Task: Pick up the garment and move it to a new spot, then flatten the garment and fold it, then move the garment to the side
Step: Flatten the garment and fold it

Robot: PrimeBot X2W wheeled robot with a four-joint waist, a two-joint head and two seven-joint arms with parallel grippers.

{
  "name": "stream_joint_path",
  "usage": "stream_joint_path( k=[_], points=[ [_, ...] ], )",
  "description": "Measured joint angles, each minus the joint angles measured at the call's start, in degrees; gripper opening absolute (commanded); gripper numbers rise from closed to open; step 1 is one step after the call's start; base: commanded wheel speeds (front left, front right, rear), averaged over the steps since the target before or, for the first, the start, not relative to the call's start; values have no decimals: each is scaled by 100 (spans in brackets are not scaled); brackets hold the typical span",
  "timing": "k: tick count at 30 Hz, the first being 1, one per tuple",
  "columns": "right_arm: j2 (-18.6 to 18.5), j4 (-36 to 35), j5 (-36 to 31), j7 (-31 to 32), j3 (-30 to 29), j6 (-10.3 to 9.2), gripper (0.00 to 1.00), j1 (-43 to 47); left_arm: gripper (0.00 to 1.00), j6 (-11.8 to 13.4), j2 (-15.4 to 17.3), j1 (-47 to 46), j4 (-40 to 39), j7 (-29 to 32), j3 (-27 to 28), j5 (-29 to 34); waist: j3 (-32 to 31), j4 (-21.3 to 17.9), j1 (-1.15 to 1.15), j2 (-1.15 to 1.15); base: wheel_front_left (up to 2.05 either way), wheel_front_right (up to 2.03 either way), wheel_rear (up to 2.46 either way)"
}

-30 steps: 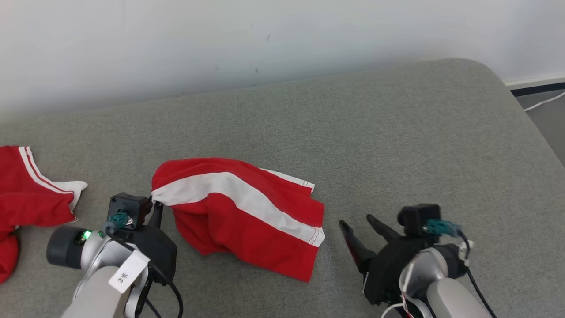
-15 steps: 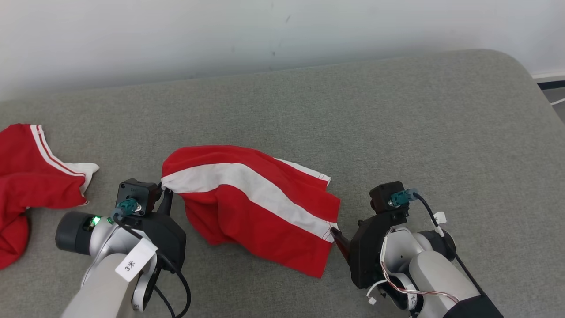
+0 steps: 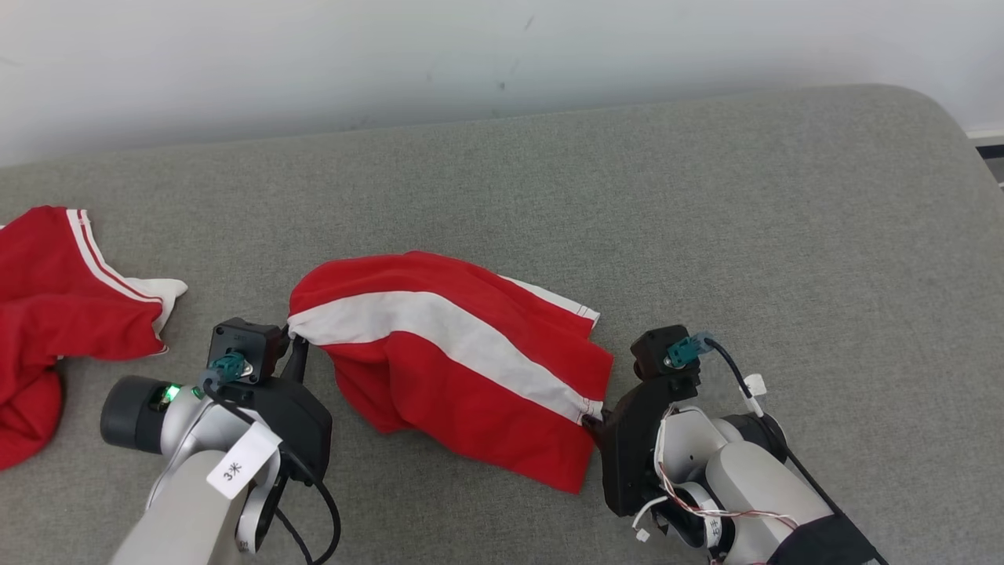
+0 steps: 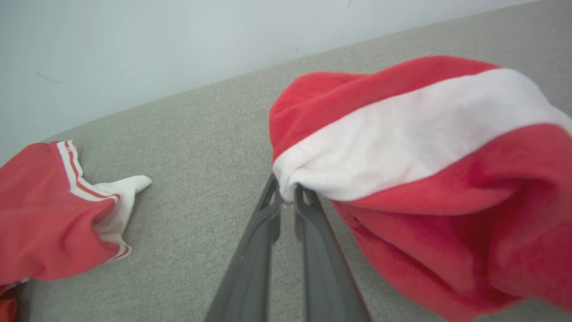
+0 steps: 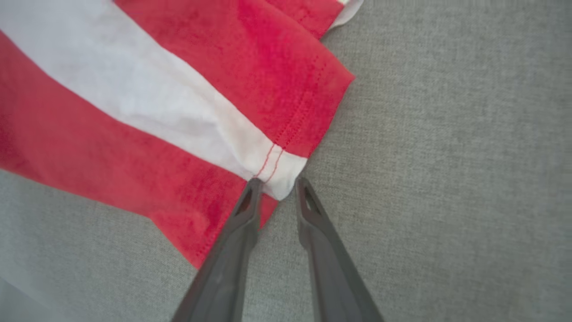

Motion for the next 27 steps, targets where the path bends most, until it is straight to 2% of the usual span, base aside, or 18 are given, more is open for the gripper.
stream_joint_path(
  k=[1,4,11,17,21,27],
  points=[
    [0,15,15,-14,-1,-4,25,-23,0,0,-2,0,7,-2,-1,-1,-4,1,0,0,0,0,0],
    [-1,83,62,-66,10,-19,0,-63,0,-1,-11,2,44,-8,-1,-10,-36,0,0,0,0,0,0],
    [0,146,109,-319,-77,-48,0,-150,0,2,-38,2,71,-69,36,-27,-102,-21,0,0,0,0,0],
    [-21,136,-177,-965,-654,-54,0,-836,0,82,-104,-241,-52,-333,294,-68,-160,-49,0,0,0,0,0],
    [-197,-12,-545,-1496,-1022,-54,0,-1187,0,122,-92,-594,-318,-635,400,-1,-239,-74,0,0,0,0,0],
    [-405,-850,-710,-1975,-1204,-55,0,-1070,0,154,22,-564,-912,-886,515,31,-354,-154,0,0,0,0,0]
  ],
)
